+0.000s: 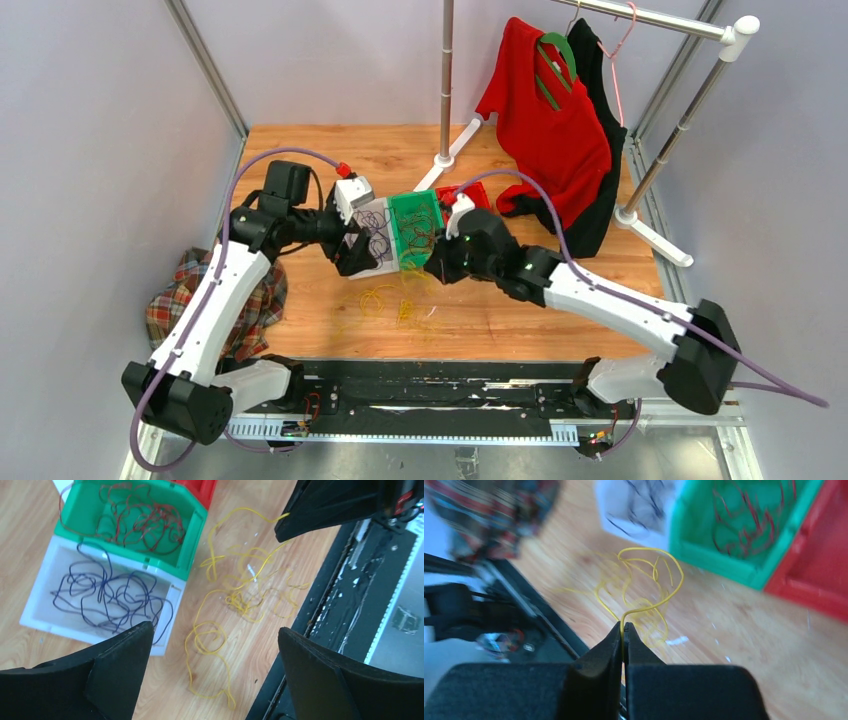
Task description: Untangle the cables
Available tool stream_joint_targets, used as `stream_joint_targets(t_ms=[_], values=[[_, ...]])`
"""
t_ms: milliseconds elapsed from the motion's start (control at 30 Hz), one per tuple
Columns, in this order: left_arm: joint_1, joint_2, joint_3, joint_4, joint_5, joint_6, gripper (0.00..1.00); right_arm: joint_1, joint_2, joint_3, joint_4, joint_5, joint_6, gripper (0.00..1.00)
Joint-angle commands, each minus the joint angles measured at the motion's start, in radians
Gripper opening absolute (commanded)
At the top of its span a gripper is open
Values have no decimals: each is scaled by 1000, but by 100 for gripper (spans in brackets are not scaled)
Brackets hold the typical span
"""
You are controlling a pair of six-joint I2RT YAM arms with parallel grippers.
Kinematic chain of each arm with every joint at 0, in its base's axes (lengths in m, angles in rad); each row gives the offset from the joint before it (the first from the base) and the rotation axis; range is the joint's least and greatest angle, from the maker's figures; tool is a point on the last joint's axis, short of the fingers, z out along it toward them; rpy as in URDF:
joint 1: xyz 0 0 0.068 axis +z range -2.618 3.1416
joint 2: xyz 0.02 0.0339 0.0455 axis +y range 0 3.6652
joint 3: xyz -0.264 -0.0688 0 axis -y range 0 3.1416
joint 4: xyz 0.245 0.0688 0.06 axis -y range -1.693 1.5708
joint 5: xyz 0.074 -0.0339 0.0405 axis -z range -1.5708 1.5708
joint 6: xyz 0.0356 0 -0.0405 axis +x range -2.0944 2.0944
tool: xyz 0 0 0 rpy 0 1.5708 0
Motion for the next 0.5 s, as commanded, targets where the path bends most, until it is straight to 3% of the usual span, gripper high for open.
stream_joint_targets(t_ms=[0, 200, 333, 467], values=[[-10, -44, 65, -21, 144, 18, 99, 21, -64, 124, -53, -132, -79, 1], [-42, -79, 112, -54, 204, 74, 98, 37, -55, 240, -70, -299, -92, 1], [-93, -130, 99, -54, 167, 127, 98, 50, -36, 283, -72, -359, -112, 1], [-106, -151, 121, -90, 125, 154, 98, 55, -48, 294, -105, -258, -128, 0]])
